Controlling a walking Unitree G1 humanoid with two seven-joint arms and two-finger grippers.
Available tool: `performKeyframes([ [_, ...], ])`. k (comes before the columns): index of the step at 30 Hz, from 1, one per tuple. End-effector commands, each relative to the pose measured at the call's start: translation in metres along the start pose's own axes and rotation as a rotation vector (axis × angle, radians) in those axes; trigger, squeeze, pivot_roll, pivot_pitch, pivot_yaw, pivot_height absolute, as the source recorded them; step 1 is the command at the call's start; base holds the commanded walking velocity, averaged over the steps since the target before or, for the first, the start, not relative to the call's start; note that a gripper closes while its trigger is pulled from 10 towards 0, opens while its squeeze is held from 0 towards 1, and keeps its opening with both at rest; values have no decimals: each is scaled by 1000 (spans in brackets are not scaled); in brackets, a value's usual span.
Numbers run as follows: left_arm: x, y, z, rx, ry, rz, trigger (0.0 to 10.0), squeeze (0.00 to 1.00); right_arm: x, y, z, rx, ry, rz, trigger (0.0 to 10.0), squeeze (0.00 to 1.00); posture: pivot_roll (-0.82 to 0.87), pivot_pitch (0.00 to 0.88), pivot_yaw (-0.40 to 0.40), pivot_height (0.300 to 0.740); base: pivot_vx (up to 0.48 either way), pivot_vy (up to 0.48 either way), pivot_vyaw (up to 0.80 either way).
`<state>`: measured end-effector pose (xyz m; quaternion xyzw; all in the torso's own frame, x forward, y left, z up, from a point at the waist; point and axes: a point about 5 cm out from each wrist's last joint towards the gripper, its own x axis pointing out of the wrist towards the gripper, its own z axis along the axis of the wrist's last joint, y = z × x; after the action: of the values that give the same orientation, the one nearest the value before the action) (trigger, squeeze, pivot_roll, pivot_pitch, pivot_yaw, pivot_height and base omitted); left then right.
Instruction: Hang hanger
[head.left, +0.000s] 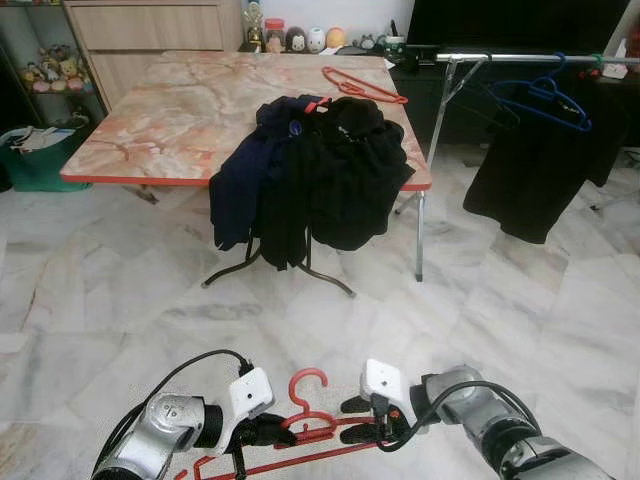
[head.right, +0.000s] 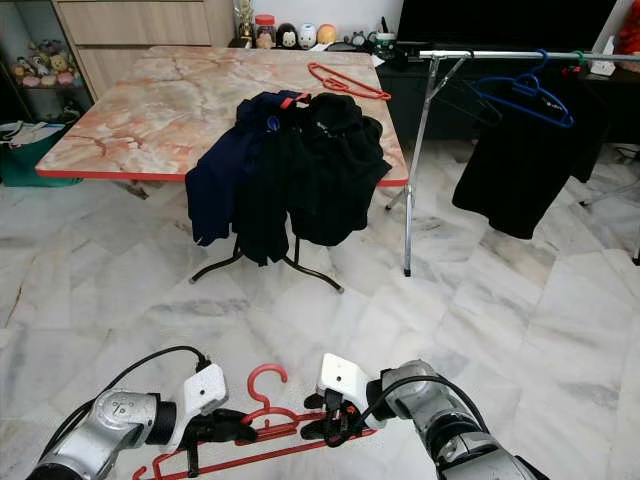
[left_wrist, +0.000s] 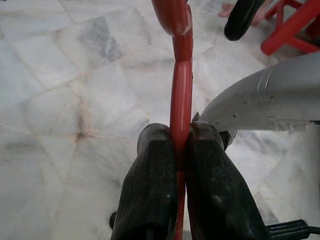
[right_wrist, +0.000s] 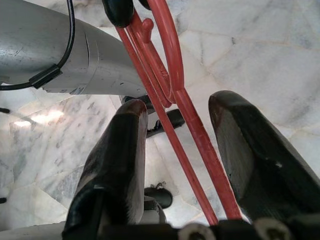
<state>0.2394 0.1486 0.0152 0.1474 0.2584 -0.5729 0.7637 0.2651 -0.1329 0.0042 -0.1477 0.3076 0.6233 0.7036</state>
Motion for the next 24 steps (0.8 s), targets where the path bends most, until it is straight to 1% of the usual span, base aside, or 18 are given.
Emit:
performKeyframes([
  [1,0,3,1,35,10,16,0,0,-3,0,-4,7,22,-9,10000,1000,41,0,-73,716,0,0,0],
  [3,0,5,0,57,23,32,0,0,-3,-1,-5,-3,36,-13,10000,1000,41,0,-73,716,0,0,0],
  [4,0,7,-1,72,32,59,0,0,-4,-1,-6,-14,57,-20,10000,1000,41,0,-73,716,0,0,0],
  [6,0,9,-2,82,36,86,0,0,-5,-2,-8,-23,75,-29,10000,1000,37,0,-74,716,0,0,0],
  [9,0,11,-9,126,98,112,0,0,-7,-2,-13,-28,102,-56,10000,1000,37,0,-74,716,0,0,0],
  [10,-1,10,-16,134,128,127,0,0,-7,-1,-16,-16,105,-72,10000,1000,37,0,-74,716,0,0,0],
  [12,-1,10,-21,116,137,169,0,0,-8,0,-21,4,107,-88,10000,996,37,0,-74,716,0,0,0],
  [14,-3,11,-32,98,165,242,0,0,-9,2,-28,20,116,-114,10000,914,37,0,-74,716,0,0,0],
  [15,-4,12,-34,98,172,257,0,0,-9,3,-29,23,116,-119,10000,914,35,0,-73,716,0,0,0],
  [16,-6,13,-40,82,195,304,0,0,-9,4,-31,43,109,-131,10000,529,35,0,-73,716,0,0,0],
  [17,-9,14,-48,63,223,356,0,0,-10,5,-34,68,101,-144,10000,529,35,0,-73,716,0,0,0],
  [18,-10,12,-54,33,233,374,196,0,-10,6,-38,85,100,-153,10000,0,33,0,-71,716,0,0,0],
  [19,-11,10,-57,14,236,381,196,0,-10,7,-40,95,100,-158,10000,0,33,0,-71,716,0,0,0],
  [20,-13,5,-68,-17,270,406,8667,0,-11,11,-47,121,101,-166,10000,0,33,0,-71,716,0,0,0],
  [21,-14,1,-76,-31,292,418,10000,0,-11,14,-52,139,105,-170,10000,0,32,0,-68,716,0,0,0],
  [24,-15,-8,-87,-66,309,440,10000,0,-11,21,-61,171,123,-171,10000,0,31,0,-67,716,0,0,0],
])
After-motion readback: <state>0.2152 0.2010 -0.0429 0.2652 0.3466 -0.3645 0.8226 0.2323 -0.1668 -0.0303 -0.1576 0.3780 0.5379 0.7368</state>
